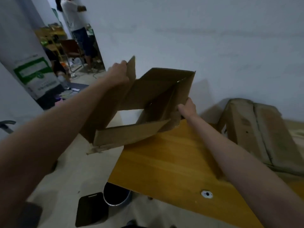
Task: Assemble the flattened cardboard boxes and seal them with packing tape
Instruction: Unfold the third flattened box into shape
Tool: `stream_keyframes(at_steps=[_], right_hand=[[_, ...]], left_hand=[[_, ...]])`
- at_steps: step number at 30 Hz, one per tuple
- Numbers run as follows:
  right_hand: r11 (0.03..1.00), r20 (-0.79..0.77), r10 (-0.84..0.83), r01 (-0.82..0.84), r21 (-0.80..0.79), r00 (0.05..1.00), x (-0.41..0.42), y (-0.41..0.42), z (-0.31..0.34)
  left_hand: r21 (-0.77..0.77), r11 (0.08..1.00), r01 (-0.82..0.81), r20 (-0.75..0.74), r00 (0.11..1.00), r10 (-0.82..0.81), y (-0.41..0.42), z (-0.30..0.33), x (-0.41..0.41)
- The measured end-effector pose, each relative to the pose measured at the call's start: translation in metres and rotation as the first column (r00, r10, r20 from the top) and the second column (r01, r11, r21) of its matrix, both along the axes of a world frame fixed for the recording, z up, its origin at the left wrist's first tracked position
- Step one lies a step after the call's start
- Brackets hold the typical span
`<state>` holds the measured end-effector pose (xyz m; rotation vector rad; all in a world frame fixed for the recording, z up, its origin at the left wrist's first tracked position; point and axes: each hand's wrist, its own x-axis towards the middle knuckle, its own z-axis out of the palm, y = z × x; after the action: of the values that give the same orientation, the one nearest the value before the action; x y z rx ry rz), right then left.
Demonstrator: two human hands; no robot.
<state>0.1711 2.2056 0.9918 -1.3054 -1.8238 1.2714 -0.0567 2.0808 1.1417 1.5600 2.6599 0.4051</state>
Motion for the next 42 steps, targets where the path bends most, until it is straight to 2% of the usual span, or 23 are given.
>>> stream_keyframes(at_steps=[4, 7, 13, 16, 21, 24, 28, 33, 38, 42], right_hand=[[0.998, -0.069, -0.047, 0.049, 0.030, 0.997, 0.042, 0.010, 0.071], [0.993, -0.074, -0.108, 0.111, 0.043, 0.991, 0.072, 0.024, 0.124], [0.980, 0.171, -0.162, 0.138, 0.141, 0.972, 0.109, 0.031, 0.177], [0.968, 0.241, -0.236, 0.206, 0.143, 0.941, 0.131, 0.032, 0.175], [0.964, 0.425, -0.268, 0.239, 0.121, 0.865, 0.179, 0.032, 0.149], [0.962, 0.443, -0.267, 0.265, 0.066, 0.856, 0.190, 0.034, 0.142], [0.948, 0.461, -0.316, 0.300, 0.108, 0.829, 0.185, 0.033, 0.134], [0.949, 0.443, -0.311, 0.304, 0.088, 0.841, 0.178, 0.041, 0.123], [0.937, 0.438, -0.339, 0.341, 0.075, 0.833, 0.188, 0.053, 0.114], [0.935, 0.547, -0.326, 0.347, 0.070, 0.771, 0.193, 0.060, 0.099]], left_hand=[[-0.009, 1.000, 0.017, -0.080, 0.997, -0.018, 0.025, 0.068, -0.014], [-0.010, 1.000, -0.006, -0.108, 0.994, 0.005, 0.045, 0.090, -0.027], [-0.038, 0.996, 0.083, -0.024, 0.996, -0.084, 0.090, 0.061, -0.001], [-0.039, 0.988, 0.151, 0.040, 0.988, -0.149, 0.113, 0.041, 0.010], [0.006, 0.996, 0.088, 0.160, 0.983, -0.088, 0.142, 0.006, 0.006], [0.038, 0.995, 0.094, 0.185, 0.978, -0.100, 0.159, 0.002, 0.001], [0.080, 0.989, 0.127, 0.206, 0.968, -0.141, 0.179, -0.004, 0.001], [0.101, 0.978, 0.182, 0.236, 0.951, -0.201, 0.180, -0.019, -0.013], [0.164, 0.979, 0.123, 0.350, 0.920, -0.174, 0.169, -0.038, -0.041], [0.159, 0.982, 0.098, 0.358, 0.922, -0.150, 0.164, -0.061, -0.054]])
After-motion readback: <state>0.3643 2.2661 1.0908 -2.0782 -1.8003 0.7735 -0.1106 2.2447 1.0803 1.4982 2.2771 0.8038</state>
